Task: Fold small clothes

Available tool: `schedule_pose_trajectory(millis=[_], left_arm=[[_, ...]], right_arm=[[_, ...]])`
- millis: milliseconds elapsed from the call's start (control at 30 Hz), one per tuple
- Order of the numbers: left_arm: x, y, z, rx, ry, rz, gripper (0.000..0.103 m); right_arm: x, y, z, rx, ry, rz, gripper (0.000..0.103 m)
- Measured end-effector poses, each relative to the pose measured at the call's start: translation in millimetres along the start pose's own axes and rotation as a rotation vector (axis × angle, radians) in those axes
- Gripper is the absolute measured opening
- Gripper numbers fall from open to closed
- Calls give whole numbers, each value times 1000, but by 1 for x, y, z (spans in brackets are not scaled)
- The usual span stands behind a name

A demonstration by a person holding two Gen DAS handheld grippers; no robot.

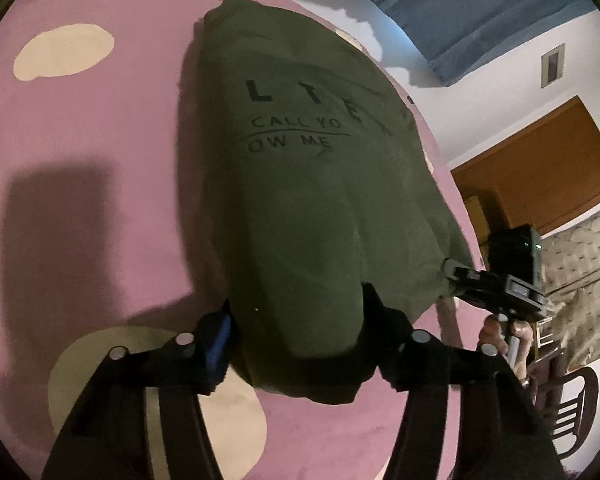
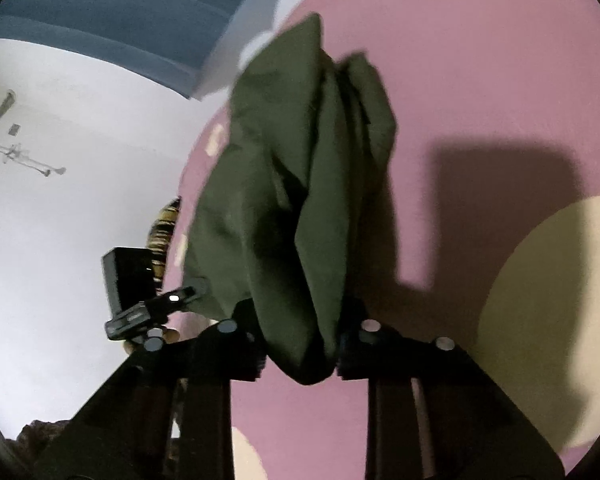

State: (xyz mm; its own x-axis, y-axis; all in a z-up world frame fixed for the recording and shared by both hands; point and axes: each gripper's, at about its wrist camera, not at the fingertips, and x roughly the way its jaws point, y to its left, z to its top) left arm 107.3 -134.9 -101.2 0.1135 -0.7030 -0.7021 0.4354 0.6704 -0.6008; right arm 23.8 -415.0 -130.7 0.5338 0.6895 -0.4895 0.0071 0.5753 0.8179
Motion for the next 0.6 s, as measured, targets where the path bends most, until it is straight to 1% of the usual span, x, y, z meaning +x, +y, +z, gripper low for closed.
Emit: schedule_pose_trajectory(millis=[100,233,367,533,600], left_arm=[[2,1,-2,25,4,17,56],[8,1,-6,66,-17,18,57],[8,6,-6,83,-23,20,57],[7,9,-6,95,-35,17,57],[8,8,-6,101,-39,18,57]], right_arm=[[2,-1,-3,-7,1,3,20],[9,-29,-5,55,23,57,20],[13,-38,-3,79,17,103,19],[14,-39,-7,79,6,113,19],[15,-33,-5,79,3,113,20]])
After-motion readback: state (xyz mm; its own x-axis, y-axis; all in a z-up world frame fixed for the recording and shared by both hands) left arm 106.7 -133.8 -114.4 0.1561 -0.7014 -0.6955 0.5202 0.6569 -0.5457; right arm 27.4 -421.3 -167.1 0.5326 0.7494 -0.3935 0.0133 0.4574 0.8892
